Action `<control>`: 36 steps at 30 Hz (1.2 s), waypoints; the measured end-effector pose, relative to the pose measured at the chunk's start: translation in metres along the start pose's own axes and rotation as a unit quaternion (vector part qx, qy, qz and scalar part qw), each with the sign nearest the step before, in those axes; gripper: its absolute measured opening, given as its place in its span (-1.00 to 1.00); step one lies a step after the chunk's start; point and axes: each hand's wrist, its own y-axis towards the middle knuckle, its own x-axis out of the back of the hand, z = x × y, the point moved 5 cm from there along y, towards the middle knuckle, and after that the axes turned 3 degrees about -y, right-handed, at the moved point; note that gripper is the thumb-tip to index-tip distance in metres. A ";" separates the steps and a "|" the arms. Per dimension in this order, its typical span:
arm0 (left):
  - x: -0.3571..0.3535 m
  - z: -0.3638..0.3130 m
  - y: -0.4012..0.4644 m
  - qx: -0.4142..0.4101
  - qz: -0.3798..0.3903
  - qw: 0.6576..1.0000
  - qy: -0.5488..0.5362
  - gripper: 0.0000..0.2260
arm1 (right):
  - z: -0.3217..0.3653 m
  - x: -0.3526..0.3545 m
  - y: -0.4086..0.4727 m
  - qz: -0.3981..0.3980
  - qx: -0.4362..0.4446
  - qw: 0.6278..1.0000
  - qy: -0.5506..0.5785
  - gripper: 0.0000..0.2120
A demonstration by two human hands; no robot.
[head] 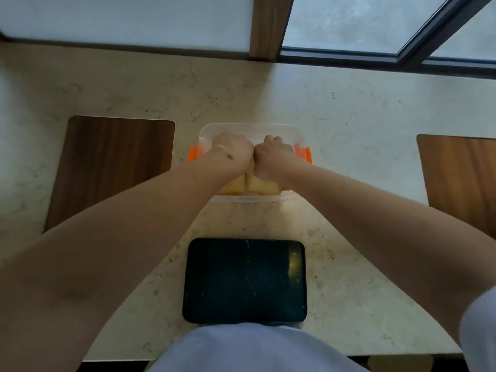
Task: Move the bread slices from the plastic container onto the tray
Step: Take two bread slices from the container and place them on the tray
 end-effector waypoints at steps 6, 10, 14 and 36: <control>0.004 -0.005 0.002 0.044 0.012 0.996 -0.071 -0.76 | -0.004 0.010 -0.007 0.027 -0.003 0.997 0.077 -0.88; 0.014 0.004 -0.005 0.037 -0.019 0.992 -0.116 -0.87 | -0.018 0.024 -0.014 -0.001 -0.040 0.991 0.126 -0.83; 0.034 0.020 -0.034 0.044 -0.102 0.980 -0.166 -0.89 | -0.040 0.041 -0.036 -0.047 -0.079 0.965 0.244 -0.87; -0.257 -0.031 -0.267 0.271 0.034 0.377 -0.885 -0.50 | 0.007 -0.208 -0.270 0.066 -0.279 0.480 0.829 -0.78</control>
